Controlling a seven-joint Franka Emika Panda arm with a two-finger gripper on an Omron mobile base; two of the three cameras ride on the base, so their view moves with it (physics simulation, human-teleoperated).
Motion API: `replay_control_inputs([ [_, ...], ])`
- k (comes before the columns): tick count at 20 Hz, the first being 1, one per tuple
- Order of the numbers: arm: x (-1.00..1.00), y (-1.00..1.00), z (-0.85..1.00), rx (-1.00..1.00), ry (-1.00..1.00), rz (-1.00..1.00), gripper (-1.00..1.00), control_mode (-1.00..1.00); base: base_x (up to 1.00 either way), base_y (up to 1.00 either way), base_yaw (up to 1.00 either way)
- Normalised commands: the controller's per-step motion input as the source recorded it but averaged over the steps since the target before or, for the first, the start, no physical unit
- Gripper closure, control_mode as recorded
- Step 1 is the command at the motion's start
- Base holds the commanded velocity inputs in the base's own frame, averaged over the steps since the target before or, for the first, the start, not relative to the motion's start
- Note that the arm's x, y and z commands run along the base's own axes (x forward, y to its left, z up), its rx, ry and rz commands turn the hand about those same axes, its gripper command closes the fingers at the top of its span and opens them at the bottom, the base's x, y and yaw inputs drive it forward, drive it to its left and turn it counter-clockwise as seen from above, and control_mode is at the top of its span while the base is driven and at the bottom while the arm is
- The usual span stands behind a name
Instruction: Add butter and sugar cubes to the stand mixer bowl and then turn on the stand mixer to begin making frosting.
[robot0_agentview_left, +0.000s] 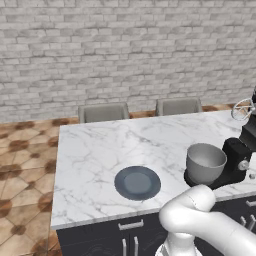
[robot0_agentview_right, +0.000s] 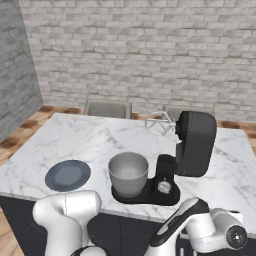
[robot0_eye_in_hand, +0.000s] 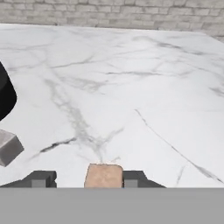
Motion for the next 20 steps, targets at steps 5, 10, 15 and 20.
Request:
replay_control_inputs([
  [5,0.00,-0.02,-0.34,0.00,0.04,0.00,1.00,-1.00,0.00,0.00,0.00],
  [10,-0.29,-0.05,-0.05,-0.01,-0.04,0.00,1.00,-1.00,0.00,0.00,0.00],
  [15,-0.50,-0.01,0.10,-0.09,-0.18,0.00,1.00,-1.00,0.00,0.00,0.00],
  [20,-0.47,0.07,0.45,-0.11,-0.17,0.00,1.00,-1.00,0.00,0.00,0.00],
])
